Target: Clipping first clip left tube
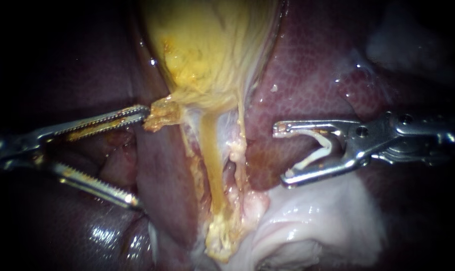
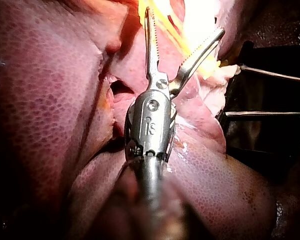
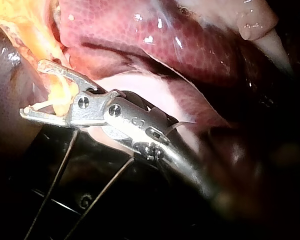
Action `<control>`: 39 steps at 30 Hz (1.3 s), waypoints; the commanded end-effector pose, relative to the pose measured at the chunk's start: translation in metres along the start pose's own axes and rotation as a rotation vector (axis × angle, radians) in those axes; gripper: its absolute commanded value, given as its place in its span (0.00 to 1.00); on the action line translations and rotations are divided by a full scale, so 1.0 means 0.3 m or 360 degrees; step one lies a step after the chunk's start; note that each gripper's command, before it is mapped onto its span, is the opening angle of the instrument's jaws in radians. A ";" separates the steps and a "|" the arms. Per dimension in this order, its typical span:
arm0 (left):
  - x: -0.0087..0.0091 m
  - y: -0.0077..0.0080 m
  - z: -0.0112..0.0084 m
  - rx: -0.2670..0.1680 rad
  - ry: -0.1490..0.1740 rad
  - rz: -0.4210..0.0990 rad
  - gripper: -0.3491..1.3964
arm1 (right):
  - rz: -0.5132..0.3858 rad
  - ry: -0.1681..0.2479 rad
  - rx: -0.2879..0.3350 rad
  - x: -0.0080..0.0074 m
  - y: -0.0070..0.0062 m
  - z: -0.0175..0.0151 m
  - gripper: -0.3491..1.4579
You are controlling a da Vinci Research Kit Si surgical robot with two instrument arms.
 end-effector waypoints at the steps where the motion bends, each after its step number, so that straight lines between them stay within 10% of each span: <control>1: -0.0011 0.0003 -0.0006 -0.0019 -0.0001 -0.0015 0.77 | -0.0001 -0.0001 0.0000 -0.0002 0.0002 0.000 0.52; 14: -0.0034 0.0133 -0.0009 -0.0306 -0.0008 -0.0318 0.57 | -0.0001 -0.0001 -0.0005 -0.0015 0.0018 0.000 0.52; 26: 0.0102 0.0142 0.0086 -0.0348 0.0054 -0.0467 0.37 | -0.0007 0.0001 -0.0009 -0.0032 0.0023 0.002 0.52; 33: 0.0104 0.0138 0.0071 -0.0351 0.0068 -0.0579 0.00 | -0.0009 0.0000 -0.0010 -0.0039 0.0025 0.002 0.52; 39: 0.0099 0.0139 0.0038 -0.0348 0.0116 -0.0667 0.00 | -0.0010 -0.0001 -0.0010 -0.0047 0.0027 0.002 0.52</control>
